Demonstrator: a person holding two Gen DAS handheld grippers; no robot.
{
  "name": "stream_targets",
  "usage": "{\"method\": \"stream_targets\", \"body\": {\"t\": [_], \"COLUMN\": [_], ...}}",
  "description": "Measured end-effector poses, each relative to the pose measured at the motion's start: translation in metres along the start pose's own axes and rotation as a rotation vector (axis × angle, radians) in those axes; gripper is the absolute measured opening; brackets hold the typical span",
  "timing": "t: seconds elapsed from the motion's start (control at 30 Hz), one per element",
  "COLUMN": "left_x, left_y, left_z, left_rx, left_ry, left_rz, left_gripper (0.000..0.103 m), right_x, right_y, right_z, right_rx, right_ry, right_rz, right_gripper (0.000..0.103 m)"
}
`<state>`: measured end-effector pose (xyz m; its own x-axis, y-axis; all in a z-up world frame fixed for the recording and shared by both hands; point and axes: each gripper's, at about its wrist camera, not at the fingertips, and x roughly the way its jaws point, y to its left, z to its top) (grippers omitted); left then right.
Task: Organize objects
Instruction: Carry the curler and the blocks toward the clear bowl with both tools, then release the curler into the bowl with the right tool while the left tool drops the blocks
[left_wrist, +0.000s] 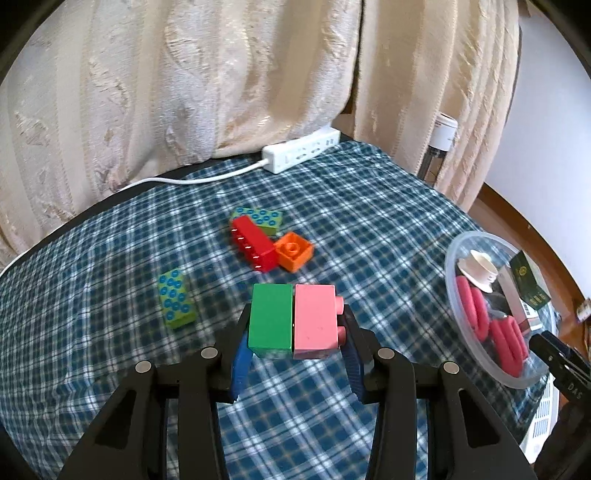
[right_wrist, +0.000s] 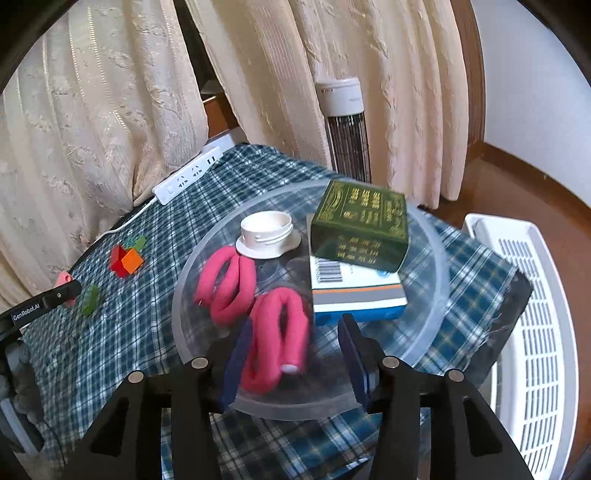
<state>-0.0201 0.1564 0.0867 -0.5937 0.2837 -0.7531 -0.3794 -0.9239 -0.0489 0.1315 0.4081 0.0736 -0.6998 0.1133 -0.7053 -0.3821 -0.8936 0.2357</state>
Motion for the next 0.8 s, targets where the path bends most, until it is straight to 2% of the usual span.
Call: {"method": "stream_targets", "body": {"t": [0.4,0.8], "left_x": [0.005,0.013], "left_y": [-0.065,-0.129], "left_z": [-0.003,-0.007], "left_rx": [0.096,0.199], "left_ry": [0.022,0.053], "left_rz": [-0.121,-0.225], "left_gripper": [0.044,0.044], "right_x": [-0.011,-0.007], "right_y": [-0.017,-0.034], "right_z": [0.0,0.001], "right_rx": [-0.006,0.006], "right_ry": [-0.051,-0.067], "right_rz": [0.013,0.033], "right_gripper": [0.051,0.051]}}
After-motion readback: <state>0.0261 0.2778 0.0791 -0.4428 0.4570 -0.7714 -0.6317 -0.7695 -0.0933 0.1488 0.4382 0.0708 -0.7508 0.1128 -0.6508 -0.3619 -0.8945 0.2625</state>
